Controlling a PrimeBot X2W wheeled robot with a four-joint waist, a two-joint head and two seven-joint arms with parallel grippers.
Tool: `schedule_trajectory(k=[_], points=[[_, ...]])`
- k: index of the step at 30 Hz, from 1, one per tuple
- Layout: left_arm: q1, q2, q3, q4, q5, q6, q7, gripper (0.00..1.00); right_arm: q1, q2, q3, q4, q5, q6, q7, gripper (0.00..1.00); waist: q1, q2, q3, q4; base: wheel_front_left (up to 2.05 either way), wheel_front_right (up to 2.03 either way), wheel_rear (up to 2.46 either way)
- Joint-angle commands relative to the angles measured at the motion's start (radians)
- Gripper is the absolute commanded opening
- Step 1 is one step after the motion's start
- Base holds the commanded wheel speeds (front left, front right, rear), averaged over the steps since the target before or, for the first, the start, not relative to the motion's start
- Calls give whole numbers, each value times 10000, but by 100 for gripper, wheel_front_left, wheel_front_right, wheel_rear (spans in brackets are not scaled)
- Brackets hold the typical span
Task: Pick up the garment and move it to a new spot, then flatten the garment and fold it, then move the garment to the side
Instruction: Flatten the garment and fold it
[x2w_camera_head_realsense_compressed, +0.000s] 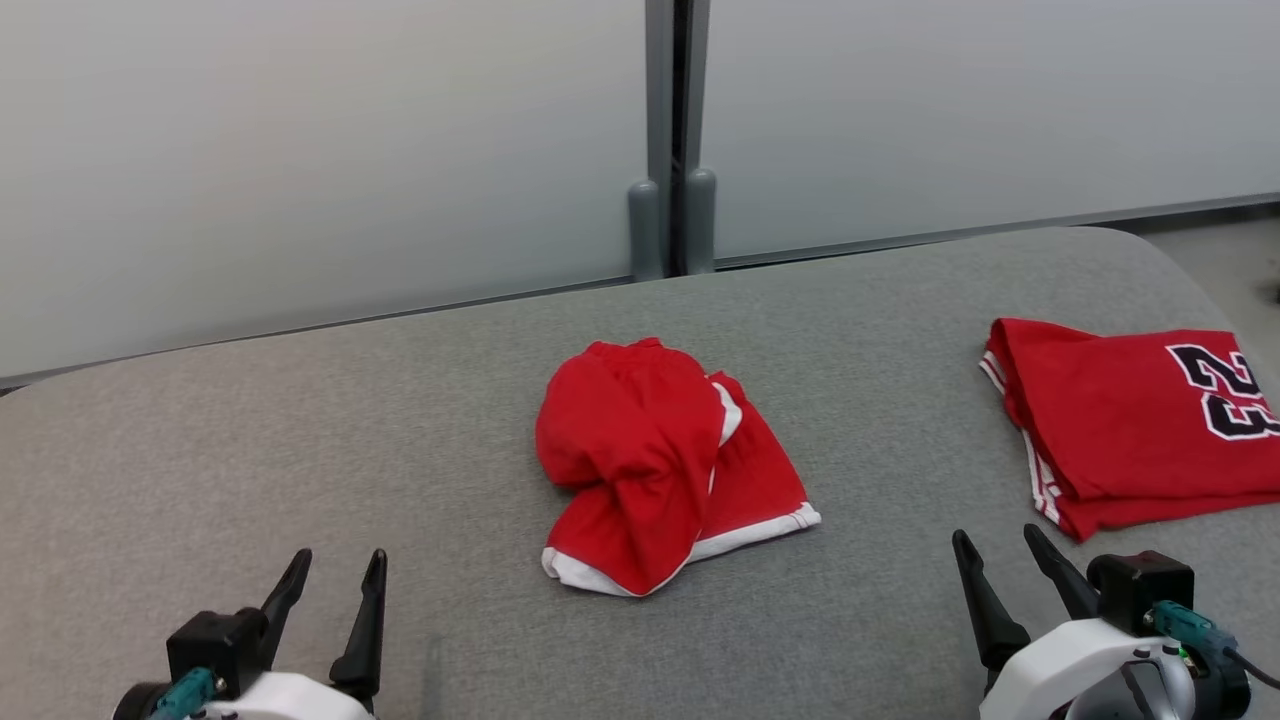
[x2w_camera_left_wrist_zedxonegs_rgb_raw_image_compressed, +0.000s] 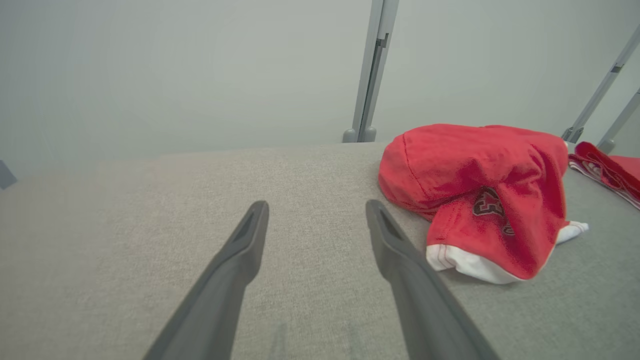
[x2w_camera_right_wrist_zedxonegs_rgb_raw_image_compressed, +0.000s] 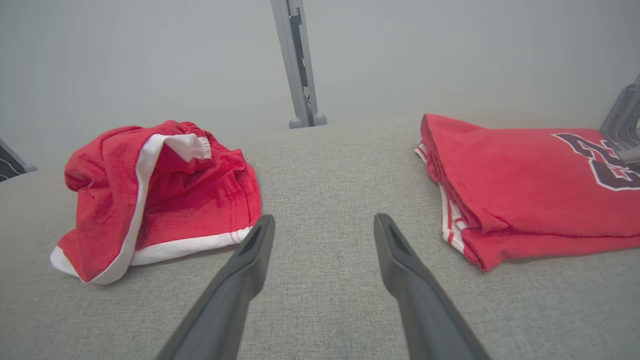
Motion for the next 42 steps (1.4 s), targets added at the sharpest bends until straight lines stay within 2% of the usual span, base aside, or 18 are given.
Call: schedule_trajectory(k=[1,5,8,14,18,22,23,28,32,35,36,37,38,42], points=[[-387,101,-7,43,-66,-70,160,100,-114,-49,53,60,-3,6,-43,100,0,0,125,-515,0,0,0],[-1150,298,1,201,-173,-127,721,100,-185,-54,145,118,58,6,-94,100,0,0,296,-1148,0,0,0],[-1778,361,94,401,-415,-84,1521,100,-241,-80,168,172,80,6,-122,100,0,0,461,-1633,0,0,0],[-3357,646,159,750,-764,85,3508,100,-404,-87,248,169,122,6,-235,100,0,0,980,-2493,0,0,0],[-4461,773,22,1230,-988,144,5191,100,-605,-47,333,219,164,6,-385,100,0,0,1368,-3014,0,0,0],[-5309,965,-60,1572,-1030,496,6802,100,-709,29,441,366,271,6,-558,100,0,0,1703,-3441,0,0,0],[-5626,956,0,1700,-1098,758,7383,100,-742,53,452,441,312,6,-649,100,0,0,1840,-3575,0,0,0],[-6010,1060,-238,1841,-740,1537,8734,100,-859,78,468,615,317,6,-822,100,0,0,2110,-3732,0,0,0],[-6171,1019,-330,1767,-708,1790,9281,100,-984,94,461,659,333,6,-873,100,0,0,2225,-3768,0,0,0],[-6253,1117,-478,1871,-608,1815,9561,100,-1076,112,510,695,301,6,-928,100,0,0,2317,-3740,0,0,0],[-6257,1049,-541,1910,-657,1748,9648,95,-1111,113,519,711,293,6,-941,100,0,0,2334,-3717,0,0,0],[-6275,989,-579,1925,-689,1696,9652,27,-1152,114,537,734,295,6,-936,100,0,0,2345,-3687,0,0,0],[-6278,911,-605,1928,-763,1663,9675,0,-1179,116,529,750,297,6,-948,100,0,0,2351,-3647,0,0,0],[-6291,634,-630,2020,-1039,1414,9437,0,-1249,125,545,876,312,6,-967,100,0,0,2329,-3426,0,0,0]])
